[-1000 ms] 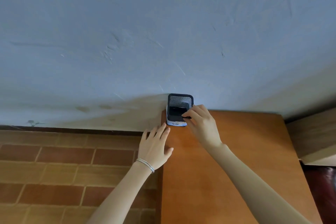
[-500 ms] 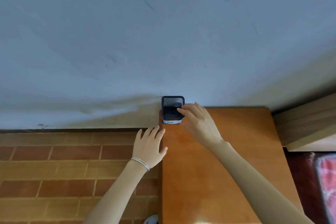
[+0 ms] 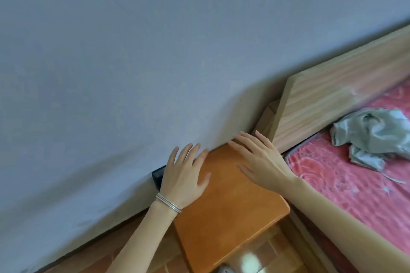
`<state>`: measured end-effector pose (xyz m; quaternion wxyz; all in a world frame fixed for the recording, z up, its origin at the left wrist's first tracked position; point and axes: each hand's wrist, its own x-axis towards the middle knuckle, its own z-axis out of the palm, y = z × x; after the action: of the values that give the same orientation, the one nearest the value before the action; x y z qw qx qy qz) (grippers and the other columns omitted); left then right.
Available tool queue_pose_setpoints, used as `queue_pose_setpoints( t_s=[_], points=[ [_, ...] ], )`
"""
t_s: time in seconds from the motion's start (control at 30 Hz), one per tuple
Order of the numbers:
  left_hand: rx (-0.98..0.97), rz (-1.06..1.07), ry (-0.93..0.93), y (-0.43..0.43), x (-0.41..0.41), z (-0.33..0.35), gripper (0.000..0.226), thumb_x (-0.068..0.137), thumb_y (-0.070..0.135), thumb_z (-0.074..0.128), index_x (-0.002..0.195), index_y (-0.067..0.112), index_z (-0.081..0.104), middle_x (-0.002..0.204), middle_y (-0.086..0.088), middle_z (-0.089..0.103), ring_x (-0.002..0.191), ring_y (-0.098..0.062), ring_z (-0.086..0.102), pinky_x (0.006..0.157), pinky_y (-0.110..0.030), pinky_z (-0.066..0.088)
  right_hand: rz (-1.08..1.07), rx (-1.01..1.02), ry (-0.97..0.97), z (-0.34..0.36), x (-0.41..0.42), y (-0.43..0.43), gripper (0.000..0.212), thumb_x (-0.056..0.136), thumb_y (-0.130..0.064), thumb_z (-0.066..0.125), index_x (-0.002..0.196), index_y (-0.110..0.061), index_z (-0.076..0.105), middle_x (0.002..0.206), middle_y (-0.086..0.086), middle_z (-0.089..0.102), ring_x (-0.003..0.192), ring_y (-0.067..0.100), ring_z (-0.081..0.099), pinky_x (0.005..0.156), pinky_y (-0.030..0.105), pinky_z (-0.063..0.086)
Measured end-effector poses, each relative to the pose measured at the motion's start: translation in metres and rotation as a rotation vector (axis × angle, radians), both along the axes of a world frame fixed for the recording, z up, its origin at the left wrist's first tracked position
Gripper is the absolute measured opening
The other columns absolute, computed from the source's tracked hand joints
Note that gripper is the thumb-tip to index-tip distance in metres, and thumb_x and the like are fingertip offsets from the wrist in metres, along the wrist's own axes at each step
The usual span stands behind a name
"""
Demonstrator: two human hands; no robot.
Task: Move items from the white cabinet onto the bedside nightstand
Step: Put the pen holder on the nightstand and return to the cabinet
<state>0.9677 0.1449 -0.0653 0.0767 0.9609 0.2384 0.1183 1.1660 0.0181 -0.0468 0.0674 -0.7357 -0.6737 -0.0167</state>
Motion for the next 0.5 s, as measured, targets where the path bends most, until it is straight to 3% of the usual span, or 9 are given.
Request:
queue_pose_setpoints(
  t_s=[0.23,0.5],
  points=[
    [0.028,-0.403,-0.063,-0.066,0.081,0.076,0.057,0.086,0.049,0.039,0.131,0.019,0.055,0.133,-0.006,0.055,0.124,-0.026,0.049,0.104,-0.048,0.036,-0.361,0.049,-0.046,0.081,0.004,-0.135,0.051,0.091,-0.043,0.038,0.134,-0.018,0.047,0.137,0.007,0.049,0.13,0.023,0.041,0.107,0.049,0.032],
    [0.077,-0.948,-0.078,-0.189,0.11,0.115,0.062,0.083,0.051,0.039,0.133,0.017,0.053,0.131,-0.007,0.056,0.124,-0.026,0.049,0.102,-0.049,0.039,-0.959,0.074,-0.058,0.103,-0.091,-0.304,0.053,0.092,-0.044,0.039,0.137,-0.018,0.044,0.141,0.006,0.046,0.132,0.021,0.038,0.108,0.045,0.032]
  ],
)
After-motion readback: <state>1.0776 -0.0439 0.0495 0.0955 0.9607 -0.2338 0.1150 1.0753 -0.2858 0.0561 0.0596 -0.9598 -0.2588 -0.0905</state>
